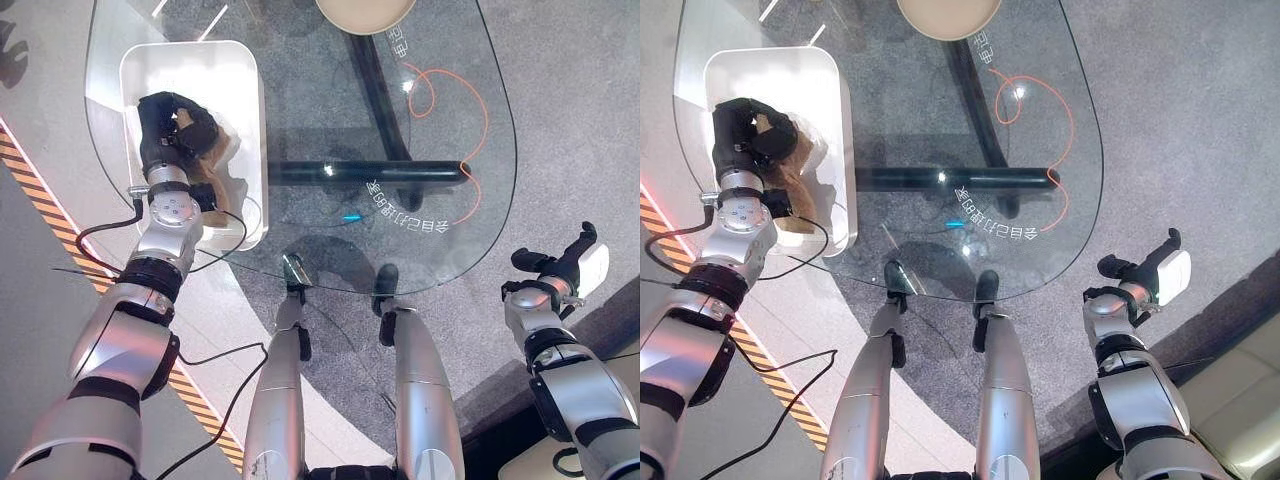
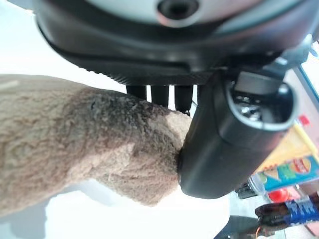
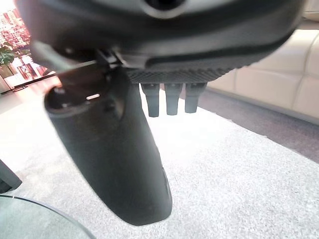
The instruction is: Wipe the table with a cloth and put it in the basket.
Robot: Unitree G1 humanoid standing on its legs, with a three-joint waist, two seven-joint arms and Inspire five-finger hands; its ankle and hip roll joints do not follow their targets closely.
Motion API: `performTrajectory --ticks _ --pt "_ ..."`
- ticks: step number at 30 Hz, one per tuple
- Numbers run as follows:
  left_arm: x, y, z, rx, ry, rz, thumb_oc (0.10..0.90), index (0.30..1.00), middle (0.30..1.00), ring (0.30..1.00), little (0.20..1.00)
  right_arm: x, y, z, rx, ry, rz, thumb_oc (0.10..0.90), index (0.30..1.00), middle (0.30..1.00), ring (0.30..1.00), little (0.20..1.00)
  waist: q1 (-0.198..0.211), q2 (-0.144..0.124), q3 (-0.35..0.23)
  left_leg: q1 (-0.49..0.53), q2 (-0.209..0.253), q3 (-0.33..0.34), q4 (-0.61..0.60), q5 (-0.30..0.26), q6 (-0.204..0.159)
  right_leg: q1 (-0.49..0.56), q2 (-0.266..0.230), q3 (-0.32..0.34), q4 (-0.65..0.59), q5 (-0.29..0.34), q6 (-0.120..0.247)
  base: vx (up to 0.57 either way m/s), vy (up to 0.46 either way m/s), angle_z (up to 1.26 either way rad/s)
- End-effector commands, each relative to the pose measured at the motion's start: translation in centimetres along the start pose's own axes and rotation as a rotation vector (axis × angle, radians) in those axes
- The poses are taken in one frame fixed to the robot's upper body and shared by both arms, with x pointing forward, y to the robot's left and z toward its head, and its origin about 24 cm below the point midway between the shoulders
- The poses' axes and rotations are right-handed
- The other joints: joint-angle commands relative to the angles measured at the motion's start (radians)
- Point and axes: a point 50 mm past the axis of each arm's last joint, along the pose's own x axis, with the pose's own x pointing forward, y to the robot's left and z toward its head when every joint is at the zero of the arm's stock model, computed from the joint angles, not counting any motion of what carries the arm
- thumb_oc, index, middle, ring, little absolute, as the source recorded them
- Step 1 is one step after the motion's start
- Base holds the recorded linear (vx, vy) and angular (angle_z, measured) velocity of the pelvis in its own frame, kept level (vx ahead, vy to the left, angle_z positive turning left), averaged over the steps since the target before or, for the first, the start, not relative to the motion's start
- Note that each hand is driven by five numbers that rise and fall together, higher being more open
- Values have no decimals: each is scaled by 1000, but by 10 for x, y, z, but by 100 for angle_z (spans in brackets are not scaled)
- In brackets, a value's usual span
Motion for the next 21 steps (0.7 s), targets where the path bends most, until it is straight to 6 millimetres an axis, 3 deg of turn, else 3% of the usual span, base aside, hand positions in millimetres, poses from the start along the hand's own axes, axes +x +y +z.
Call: performTrajectory --ticks 1,21 --pt "25 30 61 -32 -180 122 100 300 300 300 200 21 -33 0 -46 -18 -119 800 900 900 900 900 -15 18 -27 7 -35 63 154 -197 23 46 59 24 -167 79 47 0 0 0" --pt "28 25 59 12 -142 96 100 300 300 300 200 20 -28 8 -39 -49 -99 800 900 900 900 900 -25 5 -27 -22 -30 55 169 -194 21 20 74 32 -161 84 42 0 0 0"
